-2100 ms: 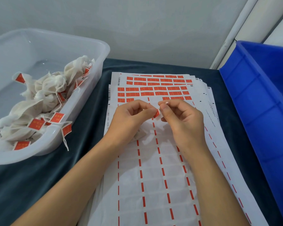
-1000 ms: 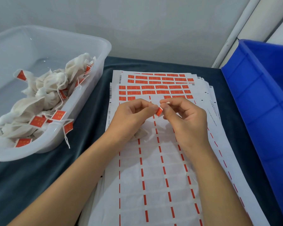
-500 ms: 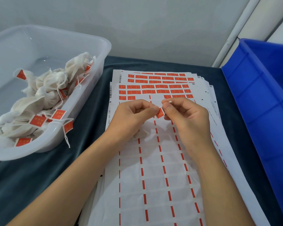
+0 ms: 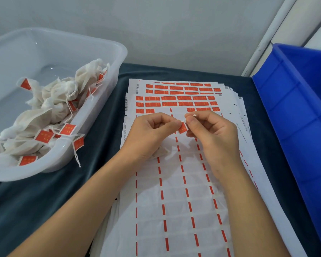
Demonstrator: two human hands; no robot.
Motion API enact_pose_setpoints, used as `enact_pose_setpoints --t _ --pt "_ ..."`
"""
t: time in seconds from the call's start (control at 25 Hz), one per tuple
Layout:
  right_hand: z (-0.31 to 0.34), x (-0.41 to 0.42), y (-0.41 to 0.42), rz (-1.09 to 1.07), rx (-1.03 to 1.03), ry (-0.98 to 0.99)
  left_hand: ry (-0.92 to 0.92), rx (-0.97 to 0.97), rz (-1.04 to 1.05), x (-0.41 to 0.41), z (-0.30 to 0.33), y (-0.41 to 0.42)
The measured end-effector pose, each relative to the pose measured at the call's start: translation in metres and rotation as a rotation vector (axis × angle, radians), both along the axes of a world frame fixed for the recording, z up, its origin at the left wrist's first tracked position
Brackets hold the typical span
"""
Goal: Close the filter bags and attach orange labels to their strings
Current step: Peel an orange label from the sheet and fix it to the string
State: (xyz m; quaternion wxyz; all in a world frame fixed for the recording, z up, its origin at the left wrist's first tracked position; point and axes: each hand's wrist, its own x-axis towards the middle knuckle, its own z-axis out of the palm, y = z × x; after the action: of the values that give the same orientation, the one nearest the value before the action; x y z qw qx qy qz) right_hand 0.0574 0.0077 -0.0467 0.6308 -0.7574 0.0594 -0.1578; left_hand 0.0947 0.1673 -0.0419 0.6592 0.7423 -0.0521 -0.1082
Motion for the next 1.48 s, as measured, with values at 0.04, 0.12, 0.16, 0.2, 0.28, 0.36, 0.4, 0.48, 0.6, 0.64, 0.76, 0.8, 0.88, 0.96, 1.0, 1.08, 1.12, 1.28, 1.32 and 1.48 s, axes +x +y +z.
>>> enact_pose_setpoints --t 0.04,0.12,0.16,0.2,0.28,0.36,0.4,0.48,0.6,0.64,0.76,0.8,0.88,0.96,1.0,1.08,1.12,1.28,1.32,1.48 --pt "-0.0001 -0.0005 -0.0001 -0.002 0.004 0.001 -0.006 -0.001 -0.001 0.0000 -0.0002 0.0001" --pt "0.0003 -0.0008 0.0001 -0.002 0.010 0.002 -0.010 -0.001 0.001 0.0000 -0.0004 -0.0001" --pt "0.0005 -0.0009 0.0003 -0.001 0.011 0.002 -0.012 0.002 0.001 0.0001 -0.0006 -0.0001" --pt "0.0008 -0.0011 0.0003 0.001 0.012 -0.001 -0.013 0.005 0.001 0.0002 -0.0007 -0.0002" --pt "0.0012 -0.0013 0.0004 0.003 0.015 -0.004 -0.013 0.002 0.003 0.0007 -0.0010 -0.0002" --pt "0.0013 -0.0014 0.0004 0.003 0.017 -0.002 -0.015 -0.004 0.001 0.0008 -0.0010 0.0004" --pt "0.0013 -0.0014 0.0004 0.001 0.018 -0.001 -0.017 -0.006 -0.001 0.0007 -0.0010 0.0005" --pt "0.0012 -0.0012 0.0006 0.001 0.020 0.001 -0.020 -0.008 -0.005 0.0002 -0.0009 0.0005" --pt "0.0005 -0.0009 0.0012 0.010 0.022 0.003 -0.016 -0.013 -0.004 -0.0003 -0.0007 0.0004" --pt "0.0003 -0.0010 0.0014 0.012 0.022 0.004 -0.016 -0.013 -0.005 -0.0003 -0.0006 0.0003" --pt "0.0007 -0.0019 0.0004 0.052 0.050 -0.005 -0.022 0.002 -0.002 -0.0002 -0.0003 -0.0002" --pt "0.0012 -0.0022 -0.0004 0.091 0.066 -0.010 -0.027 0.006 0.002 -0.0002 -0.0002 -0.0003" --pt "0.0020 -0.0021 -0.0020 0.168 0.054 -0.024 -0.044 0.003 0.009 -0.0005 -0.0002 0.0000" --pt "0.0016 -0.0010 -0.0029 0.193 0.006 -0.027 -0.059 -0.005 0.012 -0.0005 -0.0002 0.0005" --pt "0.0011 -0.0005 -0.0033 0.189 -0.005 -0.026 -0.058 -0.009 0.014 -0.0003 -0.0003 0.0006" --pt "0.0003 0.0001 -0.0038 0.171 -0.003 -0.025 -0.037 -0.013 0.027 0.0005 -0.0005 0.0009" --pt "-0.0001 0.0001 -0.0039 0.162 -0.003 -0.023 -0.026 -0.014 0.033 0.0011 -0.0006 0.0011" --pt "-0.0004 0.0004 -0.0035 0.148 -0.005 0.009 0.019 -0.041 0.031 0.0005 0.0002 0.0021" --pt "-0.0003 0.0003 -0.0033 0.152 0.017 0.015 0.018 -0.039 0.032 0.0004 0.0000 0.0024" --pt "0.0014 -0.0015 -0.0018 0.175 0.053 0.023 -0.032 -0.016 -0.005 0.0012 -0.0010 0.0020"
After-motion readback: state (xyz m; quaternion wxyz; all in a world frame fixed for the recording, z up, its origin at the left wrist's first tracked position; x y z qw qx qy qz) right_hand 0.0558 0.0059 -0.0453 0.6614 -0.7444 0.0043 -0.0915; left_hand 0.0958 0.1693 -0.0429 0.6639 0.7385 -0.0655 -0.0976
